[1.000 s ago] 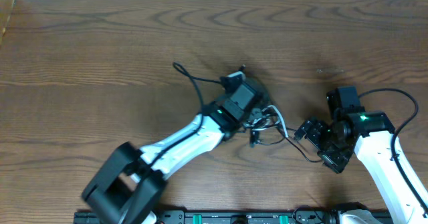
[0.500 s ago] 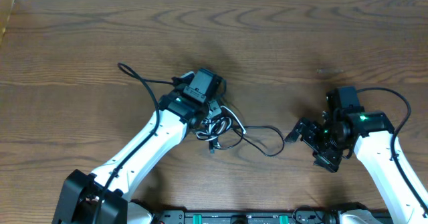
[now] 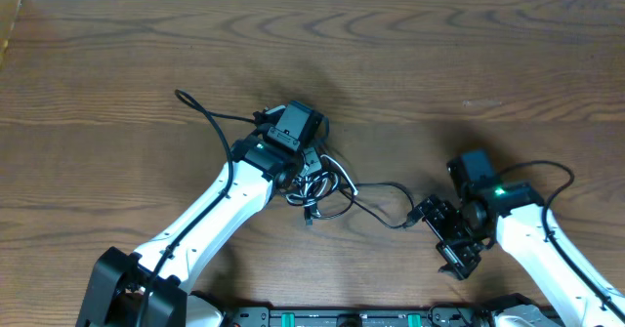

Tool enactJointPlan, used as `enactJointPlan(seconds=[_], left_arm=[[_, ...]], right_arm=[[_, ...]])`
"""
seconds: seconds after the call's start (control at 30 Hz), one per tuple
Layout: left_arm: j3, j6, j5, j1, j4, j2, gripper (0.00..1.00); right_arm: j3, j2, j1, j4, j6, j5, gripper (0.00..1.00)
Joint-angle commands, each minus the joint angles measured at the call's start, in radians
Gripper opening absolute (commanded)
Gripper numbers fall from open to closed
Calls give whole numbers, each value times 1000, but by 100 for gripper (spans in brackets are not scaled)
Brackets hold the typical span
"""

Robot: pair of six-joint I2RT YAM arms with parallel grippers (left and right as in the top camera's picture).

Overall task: Untangle cables
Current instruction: 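Release the right gripper and move it left toward the bundle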

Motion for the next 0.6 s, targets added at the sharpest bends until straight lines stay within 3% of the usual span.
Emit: enactJointPlan(seconds=[0.0,0.33,0.57], left_arm=[[-20,72,-10,3,-3,3,8],[-26,71,-10,3,-3,3,8],[-26,71,-10,3,-3,3,8]], right_arm=[[-61,-6,17,71,134,-24,99],[-114,-6,64,327,136,-60,99],[-114,-6,89,444,240,-45,99]])
